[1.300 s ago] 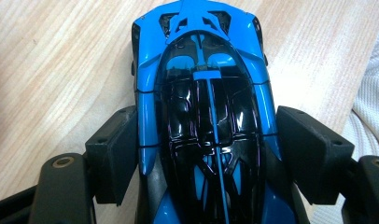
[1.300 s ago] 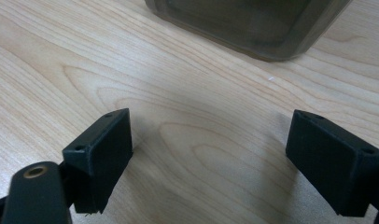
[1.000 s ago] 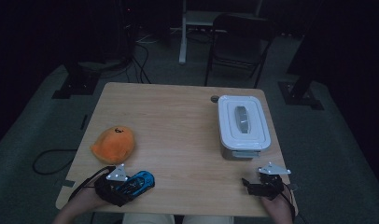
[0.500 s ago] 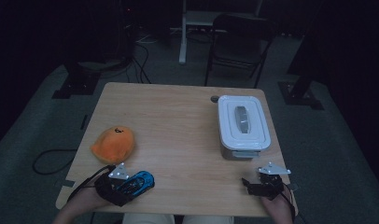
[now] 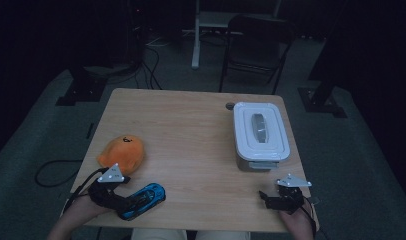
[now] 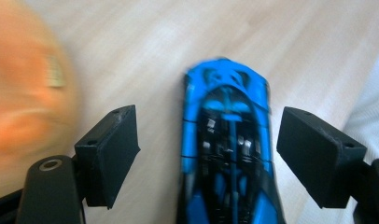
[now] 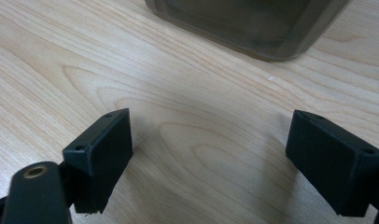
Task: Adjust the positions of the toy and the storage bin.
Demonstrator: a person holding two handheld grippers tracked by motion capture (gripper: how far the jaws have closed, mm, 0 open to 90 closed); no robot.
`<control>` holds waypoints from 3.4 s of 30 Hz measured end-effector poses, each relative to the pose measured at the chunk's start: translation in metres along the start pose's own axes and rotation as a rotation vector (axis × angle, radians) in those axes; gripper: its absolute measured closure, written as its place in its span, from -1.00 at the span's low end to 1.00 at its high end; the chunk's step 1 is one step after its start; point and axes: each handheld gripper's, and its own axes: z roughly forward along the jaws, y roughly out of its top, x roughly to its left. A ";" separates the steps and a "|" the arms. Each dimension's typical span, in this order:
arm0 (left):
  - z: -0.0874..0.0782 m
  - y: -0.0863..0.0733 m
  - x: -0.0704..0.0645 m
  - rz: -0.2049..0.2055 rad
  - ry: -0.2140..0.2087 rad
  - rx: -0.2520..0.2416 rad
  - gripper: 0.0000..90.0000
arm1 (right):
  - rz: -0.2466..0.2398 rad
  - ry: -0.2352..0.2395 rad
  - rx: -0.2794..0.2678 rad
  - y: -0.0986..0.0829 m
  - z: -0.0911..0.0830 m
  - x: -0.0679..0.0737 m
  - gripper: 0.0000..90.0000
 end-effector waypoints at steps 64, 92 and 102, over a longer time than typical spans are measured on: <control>-0.011 -0.016 0.011 -0.283 0.357 -0.072 -0.15 | 0.000 -0.002 0.000 0.000 0.000 0.000 -0.69; 0.024 0.065 -0.009 -0.157 0.189 -0.182 -0.99 | 0.045 -0.035 -0.001 -0.001 -0.003 -0.006 -0.72; 0.062 0.095 -0.024 -0.105 0.121 -0.180 -0.99 | 0.093 -0.119 -0.037 -0.003 -0.019 -0.028 -0.70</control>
